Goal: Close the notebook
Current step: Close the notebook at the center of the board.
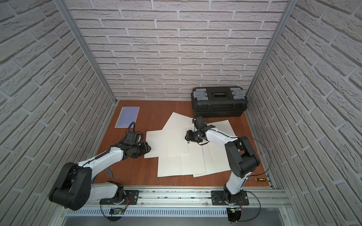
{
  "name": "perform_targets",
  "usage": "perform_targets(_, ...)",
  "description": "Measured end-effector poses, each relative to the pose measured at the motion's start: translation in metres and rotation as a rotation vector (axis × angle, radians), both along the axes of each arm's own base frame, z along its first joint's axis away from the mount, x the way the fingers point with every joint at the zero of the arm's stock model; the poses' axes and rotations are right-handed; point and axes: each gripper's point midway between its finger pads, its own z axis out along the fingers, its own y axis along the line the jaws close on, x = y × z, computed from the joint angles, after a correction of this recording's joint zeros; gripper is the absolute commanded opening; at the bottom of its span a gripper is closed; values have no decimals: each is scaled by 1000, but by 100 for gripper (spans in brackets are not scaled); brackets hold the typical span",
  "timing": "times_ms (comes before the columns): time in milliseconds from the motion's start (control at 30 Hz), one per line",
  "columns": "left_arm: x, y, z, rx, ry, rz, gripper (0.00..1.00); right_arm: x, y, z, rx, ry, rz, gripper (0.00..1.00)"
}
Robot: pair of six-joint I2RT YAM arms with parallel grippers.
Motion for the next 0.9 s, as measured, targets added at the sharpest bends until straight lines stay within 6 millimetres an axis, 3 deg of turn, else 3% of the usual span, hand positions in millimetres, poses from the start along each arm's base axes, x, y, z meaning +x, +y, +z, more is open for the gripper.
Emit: perform_targets(900, 19, -12, -4, -48, -55, -18, 64, -7, 14, -21, 12, 39, 32, 50)
